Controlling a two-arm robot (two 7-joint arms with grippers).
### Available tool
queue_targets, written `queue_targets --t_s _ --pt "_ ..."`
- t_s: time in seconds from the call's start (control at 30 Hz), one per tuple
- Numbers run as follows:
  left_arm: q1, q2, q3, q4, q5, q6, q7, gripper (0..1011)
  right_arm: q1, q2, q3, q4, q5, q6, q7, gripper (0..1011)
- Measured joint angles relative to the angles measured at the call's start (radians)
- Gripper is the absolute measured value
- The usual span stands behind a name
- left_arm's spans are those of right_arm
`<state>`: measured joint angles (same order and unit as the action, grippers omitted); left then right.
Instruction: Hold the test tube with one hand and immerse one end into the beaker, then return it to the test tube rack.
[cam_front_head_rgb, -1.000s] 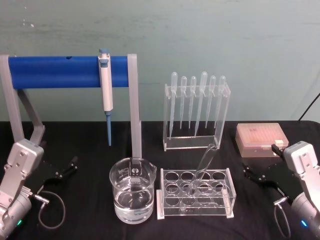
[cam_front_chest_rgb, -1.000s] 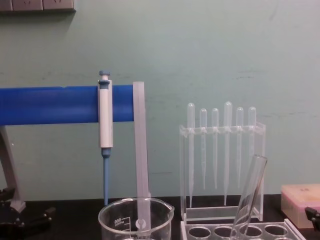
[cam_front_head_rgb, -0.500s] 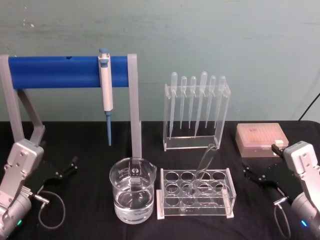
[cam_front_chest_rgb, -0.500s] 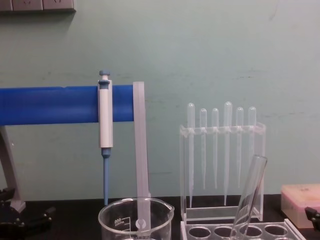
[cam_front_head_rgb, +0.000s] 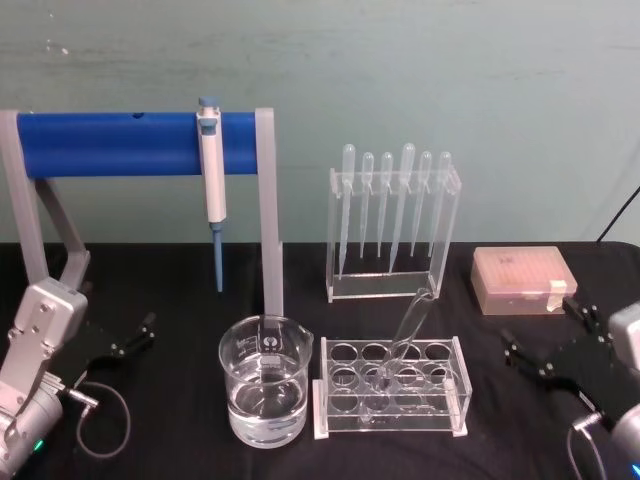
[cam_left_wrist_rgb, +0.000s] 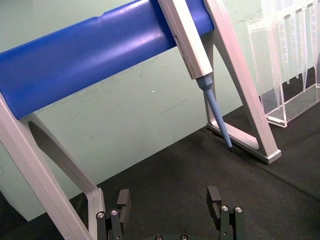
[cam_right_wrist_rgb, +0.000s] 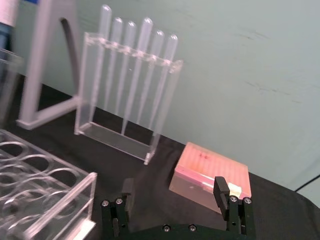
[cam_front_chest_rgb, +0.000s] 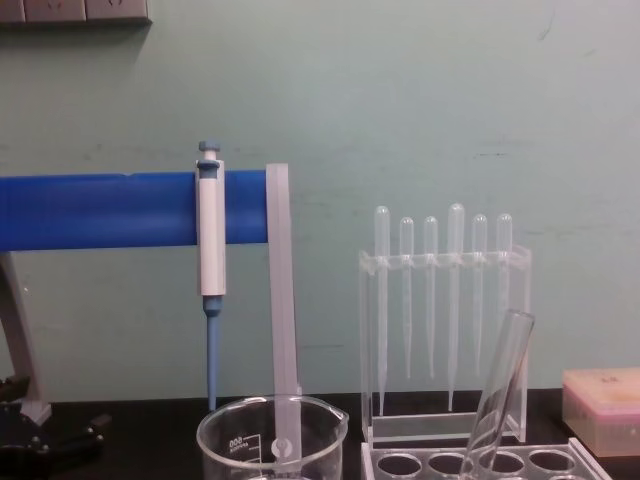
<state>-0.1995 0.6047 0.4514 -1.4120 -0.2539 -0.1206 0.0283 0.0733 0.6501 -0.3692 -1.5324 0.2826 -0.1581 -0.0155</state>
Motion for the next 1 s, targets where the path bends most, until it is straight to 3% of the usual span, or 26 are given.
queue_targets --t_s 0.13,0.27,0.33,0.47,0.67,1.0 --pt "0.000 0.000 0.000 0.000 0.000 0.000 0.000 1000 -0.068 0.036 0.032 -0.062 0.042 -0.015 0.037 1003" --pt "0.000 0.000 0.000 0.000 0.000 0.000 0.000 1000 -0.135 0.075 0.066 -0.121 0.124 -0.027 0.116 1003" --pt "0.000 0.000 0.000 0.000 0.000 0.000 0.000 1000 -0.176 0.100 0.088 -0.158 0.205 -0.030 0.196 1003" --pt "0.000 0.000 0.000 0.000 0.000 0.000 0.000 1000 -0.200 0.110 0.097 -0.183 0.292 -0.031 0.293 1002" --pt "0.000 0.000 0.000 0.000 0.000 0.000 0.000 1000 -0.179 0.079 0.079 -0.182 0.347 -0.018 0.379 1002" --pt "0.000 0.000 0.000 0.000 0.000 0.000 0.000 1000 -0.066 -0.038 0.020 -0.128 0.367 0.054 0.439 1003"
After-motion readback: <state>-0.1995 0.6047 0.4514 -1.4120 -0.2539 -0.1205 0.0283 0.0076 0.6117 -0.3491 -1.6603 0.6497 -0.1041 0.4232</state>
